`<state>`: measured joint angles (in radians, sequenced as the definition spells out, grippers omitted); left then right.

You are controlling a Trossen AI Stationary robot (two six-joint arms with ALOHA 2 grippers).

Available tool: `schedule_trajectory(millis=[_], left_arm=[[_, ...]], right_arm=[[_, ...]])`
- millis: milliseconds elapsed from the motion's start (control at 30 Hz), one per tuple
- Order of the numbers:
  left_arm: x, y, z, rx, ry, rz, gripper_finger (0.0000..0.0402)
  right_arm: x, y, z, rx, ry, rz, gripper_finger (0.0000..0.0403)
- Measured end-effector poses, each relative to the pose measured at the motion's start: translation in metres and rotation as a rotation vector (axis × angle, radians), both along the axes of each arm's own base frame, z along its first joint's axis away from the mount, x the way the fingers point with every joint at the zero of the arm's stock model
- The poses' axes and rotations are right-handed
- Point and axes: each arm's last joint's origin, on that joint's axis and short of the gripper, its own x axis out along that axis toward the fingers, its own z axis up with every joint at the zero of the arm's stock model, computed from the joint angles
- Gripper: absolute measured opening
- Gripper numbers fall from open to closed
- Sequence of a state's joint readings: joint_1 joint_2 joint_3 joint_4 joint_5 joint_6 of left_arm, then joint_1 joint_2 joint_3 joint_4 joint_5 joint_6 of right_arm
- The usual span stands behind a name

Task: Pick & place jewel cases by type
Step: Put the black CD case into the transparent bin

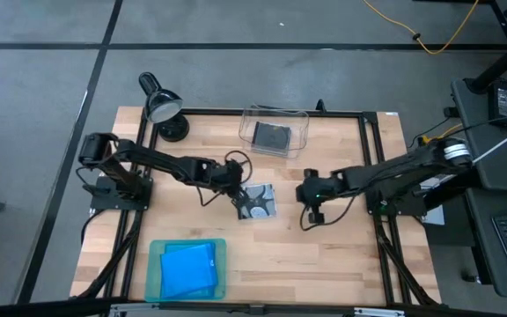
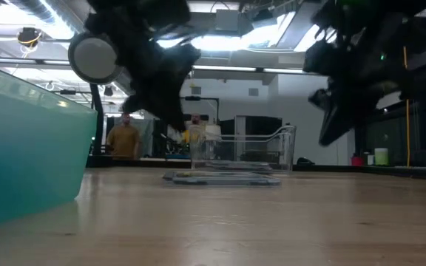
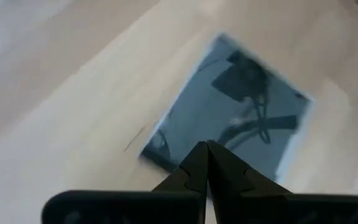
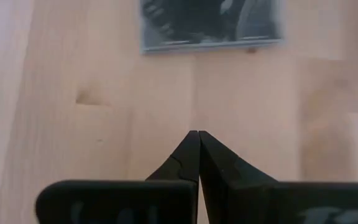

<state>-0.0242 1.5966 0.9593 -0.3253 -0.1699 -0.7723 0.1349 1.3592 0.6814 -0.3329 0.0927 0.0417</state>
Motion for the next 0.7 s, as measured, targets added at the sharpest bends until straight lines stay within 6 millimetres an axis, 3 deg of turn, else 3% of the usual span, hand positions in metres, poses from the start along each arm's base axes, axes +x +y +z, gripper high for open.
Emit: schedule_trajectory(millis=[133,367,700], left_arm=[[-0.016,-0.005,-0.02,-0.116,0.02,0.146,0.0002],[-0.03,-0.031,-0.041,-0.251,-0.008,0.228,0.0008],[-0.035,-0.048,-0.045,-0.297,-0.052,0.305,0.0064]], right_arm=[[0.015,0.004,-0.023,0.041,0.028,0.082,0.0007],[0.03,0.01,-0.052,0.12,0.047,0.166,0.0007],[0.035,-0.003,-0.057,0.134,0.038,0.154,0.0007]])
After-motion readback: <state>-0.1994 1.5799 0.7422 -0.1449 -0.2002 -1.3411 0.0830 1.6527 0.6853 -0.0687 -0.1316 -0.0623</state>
